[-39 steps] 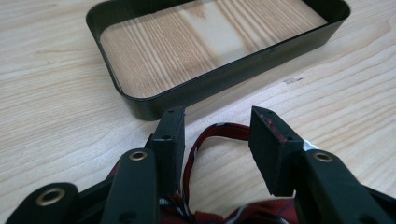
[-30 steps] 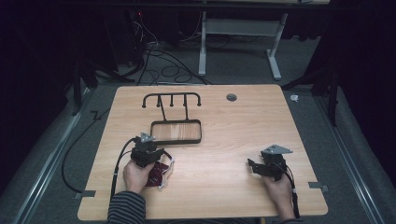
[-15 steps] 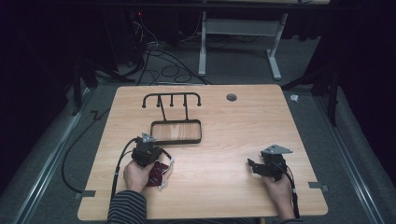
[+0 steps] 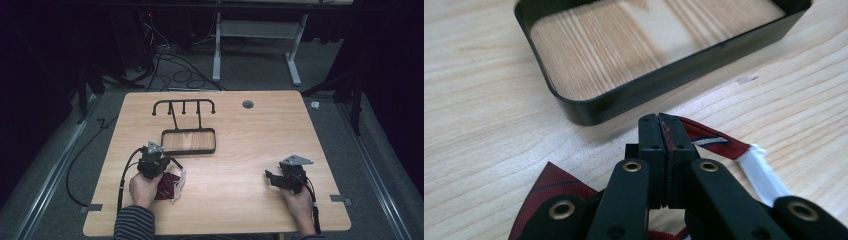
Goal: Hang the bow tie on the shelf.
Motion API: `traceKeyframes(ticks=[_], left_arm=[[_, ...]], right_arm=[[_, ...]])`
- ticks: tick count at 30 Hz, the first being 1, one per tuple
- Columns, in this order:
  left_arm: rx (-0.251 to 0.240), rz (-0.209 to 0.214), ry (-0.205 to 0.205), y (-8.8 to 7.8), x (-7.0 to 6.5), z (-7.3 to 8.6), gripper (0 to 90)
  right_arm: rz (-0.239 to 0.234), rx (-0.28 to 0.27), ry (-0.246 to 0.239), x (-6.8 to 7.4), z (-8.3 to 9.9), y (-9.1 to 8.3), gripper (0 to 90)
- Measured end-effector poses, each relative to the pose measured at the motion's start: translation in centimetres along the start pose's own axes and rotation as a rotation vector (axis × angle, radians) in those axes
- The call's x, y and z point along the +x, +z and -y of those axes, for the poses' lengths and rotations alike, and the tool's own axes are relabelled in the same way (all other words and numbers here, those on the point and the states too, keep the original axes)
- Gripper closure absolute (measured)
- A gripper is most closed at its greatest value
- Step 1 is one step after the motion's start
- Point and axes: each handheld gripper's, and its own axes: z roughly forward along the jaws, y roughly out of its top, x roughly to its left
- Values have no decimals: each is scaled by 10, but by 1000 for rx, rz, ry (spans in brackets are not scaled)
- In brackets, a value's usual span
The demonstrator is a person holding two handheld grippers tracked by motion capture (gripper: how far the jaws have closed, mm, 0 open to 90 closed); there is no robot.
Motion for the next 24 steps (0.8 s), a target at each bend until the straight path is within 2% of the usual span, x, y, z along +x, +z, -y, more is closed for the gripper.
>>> traceKeyframes(ticks=[5, 10, 14, 24], left_arm=[[-40, 5, 0, -16, -2, -1, 893], [-99, 35, -35, -31, -1, -2, 894], [-135, 40, -52, -44, 0, -2, 894], [-217, 19, -26, -71, -6, -11, 894]], right_arm=[[-1, 0, 0, 0, 0, 0, 332], [-1, 0, 0, 0, 0, 0, 331], [-1, 0, -1, 0, 0, 0, 331], [0, 1, -2, 0, 0, 0, 331]])
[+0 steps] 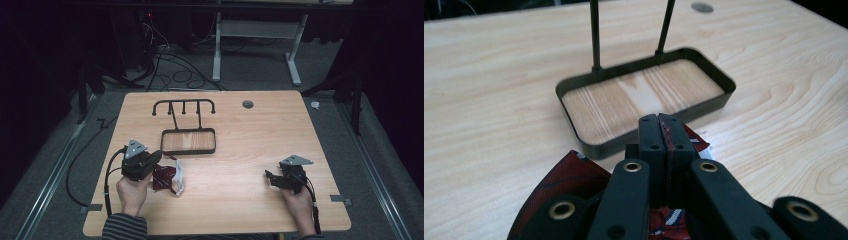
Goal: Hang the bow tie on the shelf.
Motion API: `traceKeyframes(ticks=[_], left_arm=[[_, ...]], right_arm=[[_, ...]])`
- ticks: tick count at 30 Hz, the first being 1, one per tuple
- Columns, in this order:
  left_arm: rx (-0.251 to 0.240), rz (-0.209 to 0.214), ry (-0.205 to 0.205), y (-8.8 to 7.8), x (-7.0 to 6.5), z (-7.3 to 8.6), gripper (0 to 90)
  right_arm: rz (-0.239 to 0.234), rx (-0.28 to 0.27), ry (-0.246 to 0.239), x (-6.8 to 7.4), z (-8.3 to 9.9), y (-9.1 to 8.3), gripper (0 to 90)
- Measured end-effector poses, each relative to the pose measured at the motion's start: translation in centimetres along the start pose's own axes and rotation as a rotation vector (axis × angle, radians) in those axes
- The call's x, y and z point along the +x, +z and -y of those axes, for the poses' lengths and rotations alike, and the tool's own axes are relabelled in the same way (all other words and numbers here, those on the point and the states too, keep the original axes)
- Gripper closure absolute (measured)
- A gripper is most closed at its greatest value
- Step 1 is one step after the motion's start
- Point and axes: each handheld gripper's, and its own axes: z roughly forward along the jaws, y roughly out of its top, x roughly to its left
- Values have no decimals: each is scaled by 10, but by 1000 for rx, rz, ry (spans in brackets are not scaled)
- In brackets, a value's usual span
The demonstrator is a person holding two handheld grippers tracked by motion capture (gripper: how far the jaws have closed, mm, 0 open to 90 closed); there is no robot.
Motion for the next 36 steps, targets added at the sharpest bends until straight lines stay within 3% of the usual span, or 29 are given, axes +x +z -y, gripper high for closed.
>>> traceKeyframes(ticks=[5, 19, 36], left_arm=[[-36, 34, -24, -6, 0, -5, 894], [-82, 50, -3, -17, -8, -20, 894], [-100, 71, 20, -16, -17, -38, 894]], right_arm=[[0, 0, 0, 0, 0, 0, 331], [-1, 0, 0, 0, 0, 0, 331], [-4, 0, 4, 0, 0, 0, 330]])
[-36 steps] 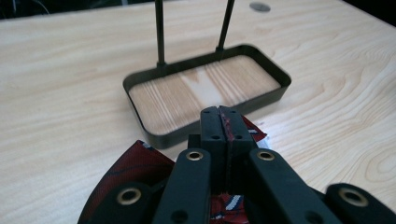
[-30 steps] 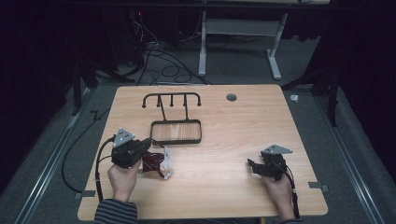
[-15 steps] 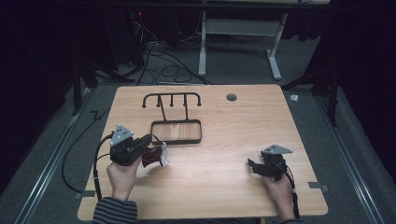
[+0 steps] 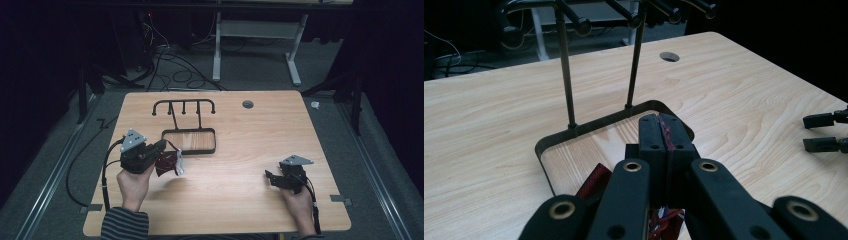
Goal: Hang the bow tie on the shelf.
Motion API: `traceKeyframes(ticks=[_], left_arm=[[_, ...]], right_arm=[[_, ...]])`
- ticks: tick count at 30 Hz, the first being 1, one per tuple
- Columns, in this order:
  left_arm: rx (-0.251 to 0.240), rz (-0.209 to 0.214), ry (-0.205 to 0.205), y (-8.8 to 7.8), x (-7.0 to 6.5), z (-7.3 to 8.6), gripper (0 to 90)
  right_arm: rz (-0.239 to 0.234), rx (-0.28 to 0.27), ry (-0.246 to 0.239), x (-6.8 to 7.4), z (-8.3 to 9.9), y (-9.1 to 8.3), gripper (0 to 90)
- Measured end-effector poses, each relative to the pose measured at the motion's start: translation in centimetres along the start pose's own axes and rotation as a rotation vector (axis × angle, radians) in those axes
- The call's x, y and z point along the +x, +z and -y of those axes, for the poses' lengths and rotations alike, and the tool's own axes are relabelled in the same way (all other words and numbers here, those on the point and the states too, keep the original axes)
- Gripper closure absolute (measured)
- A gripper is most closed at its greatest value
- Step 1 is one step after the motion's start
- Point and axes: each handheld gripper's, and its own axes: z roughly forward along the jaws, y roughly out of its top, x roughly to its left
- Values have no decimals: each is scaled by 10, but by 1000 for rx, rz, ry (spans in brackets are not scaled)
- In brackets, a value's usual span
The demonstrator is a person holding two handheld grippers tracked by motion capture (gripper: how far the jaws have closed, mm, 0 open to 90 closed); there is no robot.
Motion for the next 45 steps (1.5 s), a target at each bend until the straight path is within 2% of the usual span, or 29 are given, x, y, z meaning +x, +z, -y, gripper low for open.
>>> traceKeyframes(ticks=[15, 21, 35, 45], left_arm=[[-5, 11, 11, 12, -4, -14, 894], [-11, 13, -2, 14, -2, -18, 895], [-4, 16, 10, 21, -2, -31, 894], [-10, 32, -1, 33, 1, -44, 894]], right_arm=[[-2, -2, 2, 0, 0, 0, 329], [-2, -1, -2, 0, 0, 0, 328], [-4, -3, -7, 0, 0, 0, 329], [-6, -3, -8, 0, 0, 0, 328]])
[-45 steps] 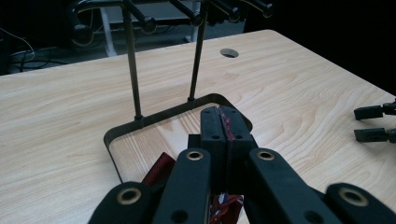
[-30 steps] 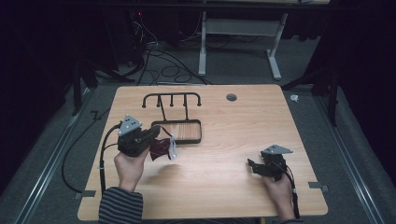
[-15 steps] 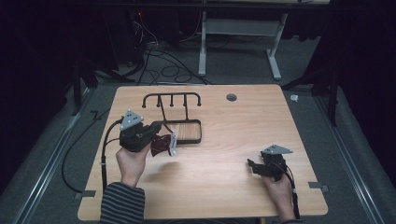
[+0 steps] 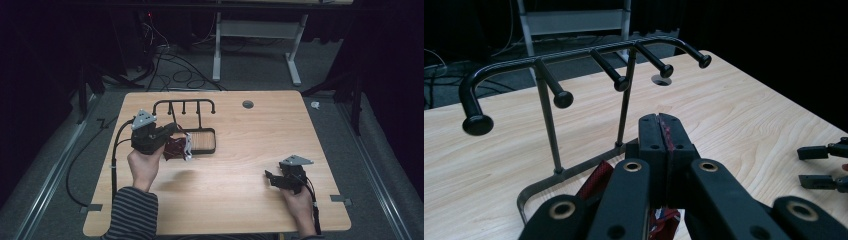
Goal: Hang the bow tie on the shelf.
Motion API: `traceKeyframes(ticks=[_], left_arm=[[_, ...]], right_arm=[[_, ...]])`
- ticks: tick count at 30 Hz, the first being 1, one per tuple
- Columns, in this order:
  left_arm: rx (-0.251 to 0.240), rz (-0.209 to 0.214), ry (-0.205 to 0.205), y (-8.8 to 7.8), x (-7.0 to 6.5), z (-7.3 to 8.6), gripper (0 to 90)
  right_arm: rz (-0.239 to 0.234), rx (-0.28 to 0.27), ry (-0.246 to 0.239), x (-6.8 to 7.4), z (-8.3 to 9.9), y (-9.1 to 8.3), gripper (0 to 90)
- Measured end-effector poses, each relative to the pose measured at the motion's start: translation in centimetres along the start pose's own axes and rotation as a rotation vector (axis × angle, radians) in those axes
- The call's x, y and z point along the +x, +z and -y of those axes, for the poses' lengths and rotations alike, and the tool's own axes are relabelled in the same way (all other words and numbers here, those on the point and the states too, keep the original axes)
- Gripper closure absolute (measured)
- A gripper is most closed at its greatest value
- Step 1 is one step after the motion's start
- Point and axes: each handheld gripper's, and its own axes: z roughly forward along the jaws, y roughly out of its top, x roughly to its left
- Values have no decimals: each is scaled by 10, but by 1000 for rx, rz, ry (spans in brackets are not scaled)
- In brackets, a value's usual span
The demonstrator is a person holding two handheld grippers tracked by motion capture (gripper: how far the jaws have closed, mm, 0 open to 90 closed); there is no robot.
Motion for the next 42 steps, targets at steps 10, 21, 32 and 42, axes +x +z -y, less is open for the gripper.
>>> traceKeyframes(ticks=[10, 21, 32, 42], left_arm=[[1, 3, 1, 12, 0, -9, 894], [3, -1, -1, 23, 3, -18, 894], [-4, 2, -14, 32, 9, -29, 894], [2, -22, -20, 43, 14, -33, 894]], right_arm=[[-1, 0, -1, 0, 0, 0, 328], [-3, 0, -1, 0, 0, 0, 328], [-3, 1, 1, 0, 0, 0, 328], [-4, 0, 1, 0, 0, 0, 328]])
